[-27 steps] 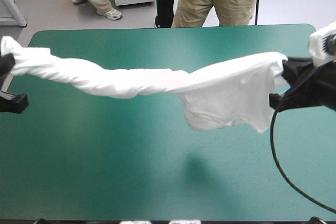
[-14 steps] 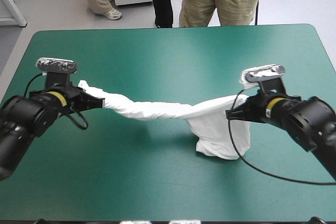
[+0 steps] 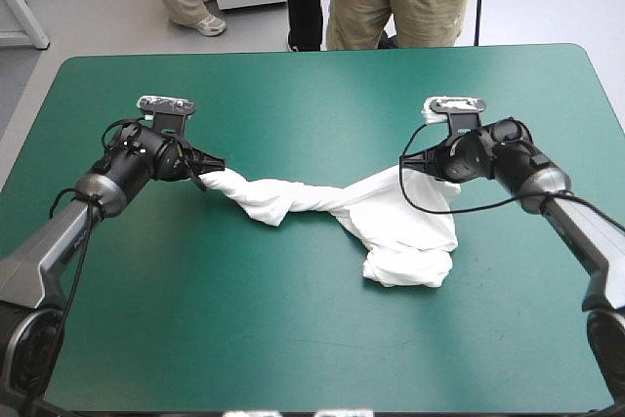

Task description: Fold the cloth

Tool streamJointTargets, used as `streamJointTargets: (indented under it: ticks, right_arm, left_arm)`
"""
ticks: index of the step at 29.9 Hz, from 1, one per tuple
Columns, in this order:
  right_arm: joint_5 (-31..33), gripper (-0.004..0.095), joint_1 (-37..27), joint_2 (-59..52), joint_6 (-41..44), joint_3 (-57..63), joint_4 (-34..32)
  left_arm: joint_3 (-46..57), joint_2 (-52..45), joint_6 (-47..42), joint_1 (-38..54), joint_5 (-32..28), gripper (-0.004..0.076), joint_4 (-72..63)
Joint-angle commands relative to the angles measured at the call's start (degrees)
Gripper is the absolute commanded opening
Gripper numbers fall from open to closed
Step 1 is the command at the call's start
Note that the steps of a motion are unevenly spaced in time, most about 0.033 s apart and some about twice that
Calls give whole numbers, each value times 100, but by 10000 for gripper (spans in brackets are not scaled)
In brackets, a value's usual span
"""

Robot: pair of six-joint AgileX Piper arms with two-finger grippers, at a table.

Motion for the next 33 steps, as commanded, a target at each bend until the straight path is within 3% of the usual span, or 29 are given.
streamJointTargets:
  ticks: [1,9,12,14,17,19,22,27,33]
  right_arm:
    - [-271,-18,-316,208,-218,-544,186]
    - [-74,-16,-539,990,-765,-1176,603]
    - [-56,52,-539,1135,-1010,-1228,734]
    - [-9,206,-539,1193,-1047,-1228,734]
    - [50,497,-539,1208,-1047,-1234,919]
    - [204,607,-539,1197,-1060,-1306,1003]
    - [604,599,-539,1147,-1166,-1531,956]
    - [873,532,-539,784,-1238,-1810,899]
    - [1466,487,-539,-21,-1364,-1831,914]
  left_arm:
    - [-275,67,-199,202,-414,-9,143]
    - [-275,416,-199,346,-1020,-9,348]
    - [-275,449,-209,346,-1271,14,403]
    - [-275,477,-189,346,-1377,119,492]
    - [-275,500,-189,334,-1345,383,506]
    - [-275,435,-162,334,-1195,530,506]
    - [-275,213,-162,334,-916,624,686]
    - [-275,-420,-119,334,-380,607,1262]
    - [-275,-1419,372,334,113,559,1031]
